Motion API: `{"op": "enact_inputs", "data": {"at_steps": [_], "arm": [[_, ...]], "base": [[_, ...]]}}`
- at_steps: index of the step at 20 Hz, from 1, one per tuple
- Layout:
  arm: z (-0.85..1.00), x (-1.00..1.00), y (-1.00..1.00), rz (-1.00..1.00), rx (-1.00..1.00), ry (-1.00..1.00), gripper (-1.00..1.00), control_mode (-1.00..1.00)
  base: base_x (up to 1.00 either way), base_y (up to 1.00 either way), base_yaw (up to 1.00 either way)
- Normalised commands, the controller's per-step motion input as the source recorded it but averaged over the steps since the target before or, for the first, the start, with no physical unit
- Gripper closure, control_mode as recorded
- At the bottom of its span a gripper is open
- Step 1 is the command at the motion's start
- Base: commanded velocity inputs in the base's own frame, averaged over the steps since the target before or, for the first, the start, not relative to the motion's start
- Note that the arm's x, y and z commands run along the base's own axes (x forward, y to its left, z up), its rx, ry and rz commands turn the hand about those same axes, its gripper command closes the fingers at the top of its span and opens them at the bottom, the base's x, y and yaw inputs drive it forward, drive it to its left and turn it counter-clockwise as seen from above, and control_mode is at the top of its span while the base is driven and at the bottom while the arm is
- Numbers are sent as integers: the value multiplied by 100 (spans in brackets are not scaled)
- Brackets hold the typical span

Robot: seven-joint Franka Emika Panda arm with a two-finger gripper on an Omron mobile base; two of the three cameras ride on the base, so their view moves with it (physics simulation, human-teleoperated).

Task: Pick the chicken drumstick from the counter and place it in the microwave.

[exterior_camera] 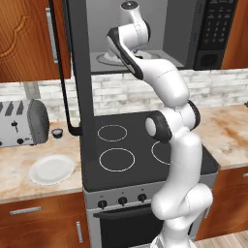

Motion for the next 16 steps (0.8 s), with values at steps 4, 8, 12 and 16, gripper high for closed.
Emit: {"op": "enact_inputs", "data": {"at_steps": [4,8,12,16], "arm": [[26,-80,-11,-5,5,-4,-100,-100],[1,-100,-45,-10,8,-11,-100,-100],[-26,-100,-29,-17,12,-14,-100,-100],[-60,-100,-7,-19,14,-25,-100,-100]], "base": [[0,0,0],[0,0,0],[0,0,0],[0,0,0]]}}
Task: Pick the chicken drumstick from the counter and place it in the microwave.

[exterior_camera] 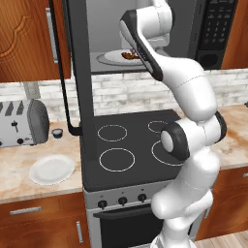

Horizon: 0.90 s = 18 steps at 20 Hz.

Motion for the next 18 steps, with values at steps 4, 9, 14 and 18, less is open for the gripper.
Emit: {"op": "enact_inputs", "data": {"at_steps": [4,9,14,18], "arm": [[-82,-100,0,-17,17,-36,-100,-100],[-61,-100,-5,-12,16,-38,-100,-100],[-44,-100,-7,-11,15,-29,-100,-100],[-62,-100,-7,-3,13,-20,-100,-100]], "base": [[0,0,0],[0,0,0],[0,0,0],[0,0,0]]}}
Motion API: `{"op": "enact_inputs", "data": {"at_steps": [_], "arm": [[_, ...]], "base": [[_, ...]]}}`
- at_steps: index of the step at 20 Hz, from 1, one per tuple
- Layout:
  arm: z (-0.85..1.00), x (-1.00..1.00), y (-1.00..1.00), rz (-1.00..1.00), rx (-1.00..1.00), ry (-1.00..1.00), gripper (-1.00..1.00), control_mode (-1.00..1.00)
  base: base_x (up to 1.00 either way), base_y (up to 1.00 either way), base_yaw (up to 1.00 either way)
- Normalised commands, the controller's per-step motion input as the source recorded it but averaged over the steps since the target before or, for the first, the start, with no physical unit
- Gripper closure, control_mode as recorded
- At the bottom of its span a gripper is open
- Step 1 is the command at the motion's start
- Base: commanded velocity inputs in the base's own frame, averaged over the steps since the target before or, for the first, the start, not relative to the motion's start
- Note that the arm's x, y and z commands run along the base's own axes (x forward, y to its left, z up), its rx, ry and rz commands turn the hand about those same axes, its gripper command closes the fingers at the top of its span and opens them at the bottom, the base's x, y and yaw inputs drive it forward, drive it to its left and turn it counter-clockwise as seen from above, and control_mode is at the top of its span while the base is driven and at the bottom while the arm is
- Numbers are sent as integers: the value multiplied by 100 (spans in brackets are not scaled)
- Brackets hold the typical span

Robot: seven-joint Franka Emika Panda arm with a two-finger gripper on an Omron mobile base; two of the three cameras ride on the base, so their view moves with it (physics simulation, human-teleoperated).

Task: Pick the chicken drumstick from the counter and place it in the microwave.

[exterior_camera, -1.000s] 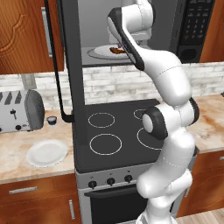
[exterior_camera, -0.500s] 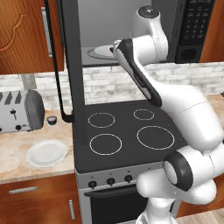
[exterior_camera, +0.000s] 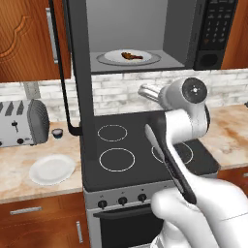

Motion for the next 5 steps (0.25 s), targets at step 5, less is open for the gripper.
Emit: {"op": "enact_inputs", "data": {"at_steps": [5], "arm": [[-99,-100,0,11,-1,7,-100,-100]], "base": [[0,0,0]]}}
